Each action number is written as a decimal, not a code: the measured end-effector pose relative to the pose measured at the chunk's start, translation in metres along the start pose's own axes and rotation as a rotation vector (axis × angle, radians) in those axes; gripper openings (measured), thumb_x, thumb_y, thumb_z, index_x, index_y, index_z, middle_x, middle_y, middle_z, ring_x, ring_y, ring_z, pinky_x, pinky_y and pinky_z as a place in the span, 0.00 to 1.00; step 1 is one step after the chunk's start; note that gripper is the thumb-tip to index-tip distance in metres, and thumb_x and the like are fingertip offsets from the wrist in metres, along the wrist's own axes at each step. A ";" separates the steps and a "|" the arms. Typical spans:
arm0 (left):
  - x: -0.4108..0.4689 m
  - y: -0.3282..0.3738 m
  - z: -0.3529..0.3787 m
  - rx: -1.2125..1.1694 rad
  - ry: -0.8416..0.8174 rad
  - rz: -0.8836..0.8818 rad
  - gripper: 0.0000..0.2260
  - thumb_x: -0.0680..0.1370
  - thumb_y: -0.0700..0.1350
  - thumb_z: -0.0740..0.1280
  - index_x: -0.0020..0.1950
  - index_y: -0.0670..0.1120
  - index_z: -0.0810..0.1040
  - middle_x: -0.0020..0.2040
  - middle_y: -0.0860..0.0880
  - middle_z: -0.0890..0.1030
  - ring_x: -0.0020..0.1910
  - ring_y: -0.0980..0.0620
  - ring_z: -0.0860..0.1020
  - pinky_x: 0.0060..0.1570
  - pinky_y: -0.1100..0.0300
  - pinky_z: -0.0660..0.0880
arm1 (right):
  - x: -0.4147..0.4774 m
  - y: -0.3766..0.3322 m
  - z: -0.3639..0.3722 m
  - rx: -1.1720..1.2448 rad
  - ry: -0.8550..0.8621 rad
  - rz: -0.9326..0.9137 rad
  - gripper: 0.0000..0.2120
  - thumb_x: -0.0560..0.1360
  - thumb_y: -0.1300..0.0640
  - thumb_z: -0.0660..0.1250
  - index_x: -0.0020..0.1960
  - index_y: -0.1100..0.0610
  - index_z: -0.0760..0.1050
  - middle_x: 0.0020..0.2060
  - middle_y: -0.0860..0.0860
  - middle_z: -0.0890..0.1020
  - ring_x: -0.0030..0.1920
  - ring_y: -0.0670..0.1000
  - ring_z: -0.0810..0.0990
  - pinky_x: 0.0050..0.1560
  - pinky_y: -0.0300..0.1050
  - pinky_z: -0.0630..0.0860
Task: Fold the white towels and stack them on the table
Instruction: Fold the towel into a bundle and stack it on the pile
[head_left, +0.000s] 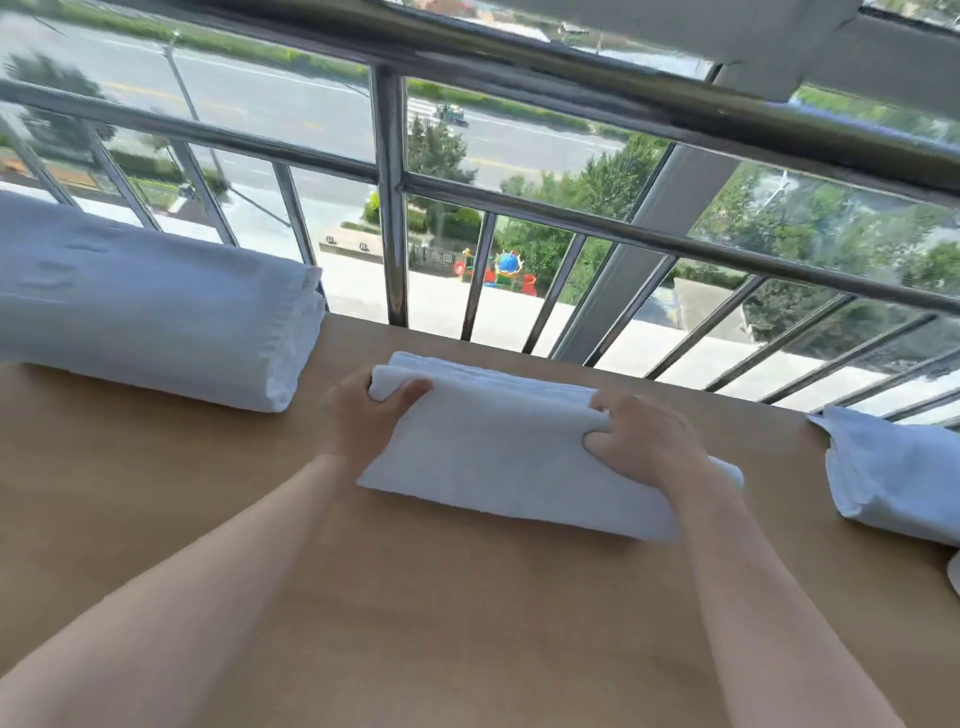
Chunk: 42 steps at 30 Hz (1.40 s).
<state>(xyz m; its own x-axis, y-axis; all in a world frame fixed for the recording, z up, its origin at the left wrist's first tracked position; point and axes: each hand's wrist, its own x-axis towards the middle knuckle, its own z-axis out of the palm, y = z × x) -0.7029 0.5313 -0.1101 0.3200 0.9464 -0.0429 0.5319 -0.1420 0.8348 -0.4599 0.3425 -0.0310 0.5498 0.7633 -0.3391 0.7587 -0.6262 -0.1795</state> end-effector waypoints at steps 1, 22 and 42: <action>0.012 0.002 0.004 0.041 0.004 -0.022 0.24 0.68 0.71 0.70 0.32 0.51 0.71 0.30 0.56 0.75 0.31 0.60 0.71 0.30 0.60 0.63 | 0.014 -0.001 -0.006 -0.003 -0.011 -0.006 0.16 0.72 0.50 0.62 0.59 0.44 0.75 0.50 0.45 0.79 0.55 0.54 0.76 0.47 0.44 0.66; 0.075 -0.023 0.068 0.459 0.092 -0.065 0.30 0.73 0.72 0.62 0.62 0.49 0.76 0.59 0.44 0.80 0.58 0.39 0.78 0.55 0.46 0.75 | 0.124 0.028 0.084 0.055 0.186 -0.040 0.23 0.75 0.33 0.45 0.49 0.46 0.72 0.41 0.45 0.73 0.49 0.52 0.74 0.52 0.51 0.61; -0.001 0.026 0.121 0.840 -0.415 0.319 0.26 0.81 0.60 0.37 0.76 0.62 0.29 0.80 0.57 0.33 0.76 0.56 0.28 0.72 0.56 0.23 | 0.054 0.000 0.109 0.079 0.208 -0.086 0.29 0.81 0.39 0.46 0.81 0.40 0.49 0.81 0.47 0.51 0.81 0.52 0.45 0.79 0.57 0.37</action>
<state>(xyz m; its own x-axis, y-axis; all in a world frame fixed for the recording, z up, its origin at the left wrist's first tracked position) -0.5950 0.4916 -0.1548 0.7093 0.6739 -0.2068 0.7048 -0.6843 0.1870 -0.4679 0.3664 -0.1501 0.5504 0.8257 -0.1233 0.7807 -0.5614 -0.2745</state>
